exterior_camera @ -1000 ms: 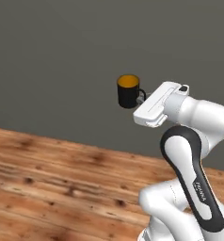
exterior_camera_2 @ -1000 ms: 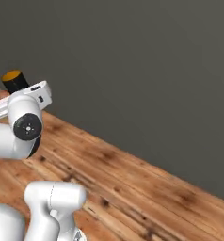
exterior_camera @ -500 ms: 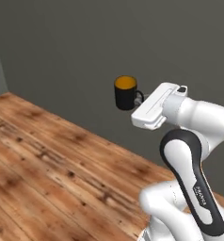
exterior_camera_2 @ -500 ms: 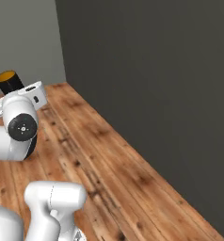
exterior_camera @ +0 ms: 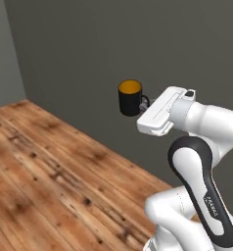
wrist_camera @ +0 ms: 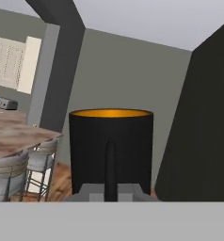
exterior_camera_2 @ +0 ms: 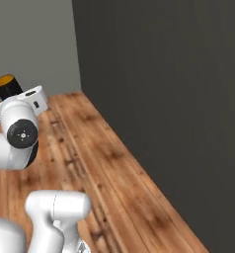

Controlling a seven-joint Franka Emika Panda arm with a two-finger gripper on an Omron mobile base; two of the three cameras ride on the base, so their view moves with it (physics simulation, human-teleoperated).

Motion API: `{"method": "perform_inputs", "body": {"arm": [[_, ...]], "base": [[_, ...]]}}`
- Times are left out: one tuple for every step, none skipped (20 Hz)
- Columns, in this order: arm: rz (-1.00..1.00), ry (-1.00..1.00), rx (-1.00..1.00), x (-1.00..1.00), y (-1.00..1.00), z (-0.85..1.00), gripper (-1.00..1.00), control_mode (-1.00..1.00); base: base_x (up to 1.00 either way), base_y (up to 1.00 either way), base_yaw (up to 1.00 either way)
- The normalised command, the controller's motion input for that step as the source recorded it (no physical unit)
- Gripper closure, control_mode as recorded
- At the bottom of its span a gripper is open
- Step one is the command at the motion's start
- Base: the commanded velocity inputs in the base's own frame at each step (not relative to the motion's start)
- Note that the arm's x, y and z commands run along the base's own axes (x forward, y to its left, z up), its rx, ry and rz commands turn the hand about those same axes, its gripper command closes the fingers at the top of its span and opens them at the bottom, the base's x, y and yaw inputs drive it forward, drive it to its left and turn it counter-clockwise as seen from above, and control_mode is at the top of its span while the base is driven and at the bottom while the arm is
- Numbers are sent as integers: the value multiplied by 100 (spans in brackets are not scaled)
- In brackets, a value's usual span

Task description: Open the cabinet directly in front. Then move the beer and the mug to the dining counter with the jar on it.

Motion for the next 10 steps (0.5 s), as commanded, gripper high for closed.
{"method": "perform_inputs", "body": {"arm": [[0, 0, 0, 0, 0, 0, 100, 100], [0, 0, 0, 0, 0, 0, 100, 100], [0, 0, 0, 0, 0, 0, 100, 100], [0, 0, 0, 0, 0, 0, 100, 100], [0, 0, 0, 0, 0, 0, 100, 100], [0, 0, 0, 0, 0, 0, 100, 100], [0, 0, 0, 0, 0, 0, 100, 100], [0, 0, 0, 0, 0, 0, 100, 100], [0, 0, 0, 0, 0, 0, 100, 100], [0, 0, 0, 0, 0, 0, 100, 100]], "base": [[100, 29, 12], [100, 29, 12], [100, 29, 12], [100, 31, 11], [100, 31, 10], [100, 37, 8], [100, 40, 7], [100, 42, 7], [100, 49, 10], [100, 52, 15]]}}
